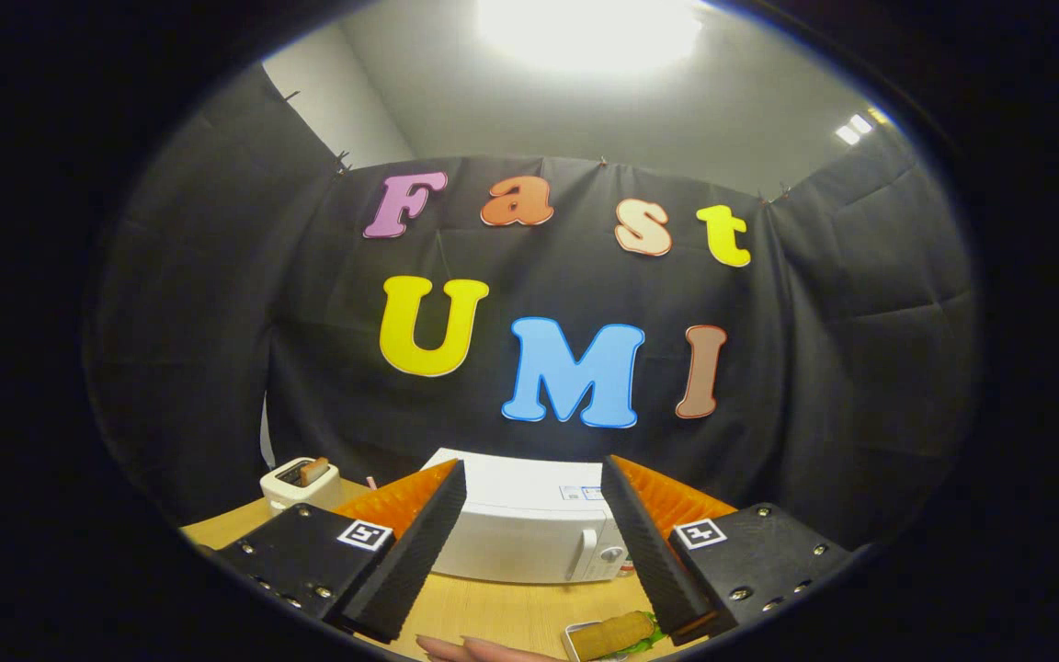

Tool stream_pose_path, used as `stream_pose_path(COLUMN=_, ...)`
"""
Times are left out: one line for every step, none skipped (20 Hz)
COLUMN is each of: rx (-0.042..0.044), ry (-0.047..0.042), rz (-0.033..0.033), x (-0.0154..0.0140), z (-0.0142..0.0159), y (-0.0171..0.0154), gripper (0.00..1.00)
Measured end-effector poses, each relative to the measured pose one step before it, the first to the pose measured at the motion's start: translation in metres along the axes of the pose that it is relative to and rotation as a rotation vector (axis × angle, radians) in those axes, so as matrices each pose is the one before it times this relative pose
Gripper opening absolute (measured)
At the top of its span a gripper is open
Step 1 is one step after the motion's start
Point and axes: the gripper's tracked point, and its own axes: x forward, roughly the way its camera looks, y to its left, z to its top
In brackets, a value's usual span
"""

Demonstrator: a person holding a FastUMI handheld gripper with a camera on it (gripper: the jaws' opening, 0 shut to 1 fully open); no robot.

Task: Open the microwave, put the food inside, and close the microwave door.

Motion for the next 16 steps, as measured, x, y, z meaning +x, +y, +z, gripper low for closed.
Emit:
stream_pose_path(rx=0.01550, ry=-0.00029, rz=0.00179, x=0.00381, z=-0.00386, y=-0.00312, gripper=0.96)
stream_pose_path(rx=0.01917, ry=-0.00355, rz=-0.00036, x=0.00446, z=-0.00356, y=-0.00232, gripper=0.96)
stream_pose_path(rx=0.01802, ry=-0.00093, rz=-0.00349, x=0.00445, z=-0.00436, y=-0.00319, gripper=0.96)
stream_pose_path(rx=0.01600, ry=0.00231, rz=-0.00465, x=0.00455, z=-0.00382, y=-0.00357, gripper=0.95)
stream_pose_path(rx=0.01185, ry=0.00374, rz=-0.00169, x=0.00568, z=-0.00561, y=-0.00235, gripper=0.96)
stream_pose_path(rx=0.00707, ry=0.00564, rz=-0.00320, x=0.00643, z=-0.00555, y=-0.00380, gripper=0.96)
stream_pose_path(rx=0.00477, ry=0.00546, rz=0.00142, x=0.00623, z=-0.00667, y=-0.00319, gripper=0.96)
stream_pose_path(rx=0.00237, ry=0.00782, rz=-0.00010, x=0.00792, z=-0.00756, y=-0.00283, gripper=0.96)
stream_pose_path(rx=0.00086, ry=0.00838, rz=-0.00232, x=0.00838, z=-0.00907, y=-0.00475, gripper=0.96)
stream_pose_path(rx=0.00415, ry=0.00551, rz=0.00280, x=0.00818, z=-0.00891, y=-0.00316, gripper=0.96)
stream_pose_path(rx=0.00038, ry=0.00839, rz=-0.00312, x=0.00883, z=-0.01096, y=-0.00491, gripper=0.96)
stream_pose_path(rx=0.00061, ry=0.00683, rz=-0.00480, x=0.00939, z=-0.01067, y=-0.00560, gripper=0.96)
stream_pose_path(rx=-0.00015, ry=0.00929, rz=-0.00946, x=0.00948, z=-0.01189, y=-0.00641, gripper=0.96)
stream_pose_path(rx=0.00076, ry=0.00409, rz=-0.00509, x=0.00992, z=-0.00979, y=-0.00550, gripper=0.96)
stream_pose_path(rx=0.00117, ry=-0.00011, rz=-0.00332, x=0.00896, z=-0.00877, y=-0.00440, gripper=0.96)
stream_pose_path(rx=0.00309, ry=-0.00040, rz=-0.01153, x=0.00922, z=-0.00769, y=-0.00682, gripper=0.96)
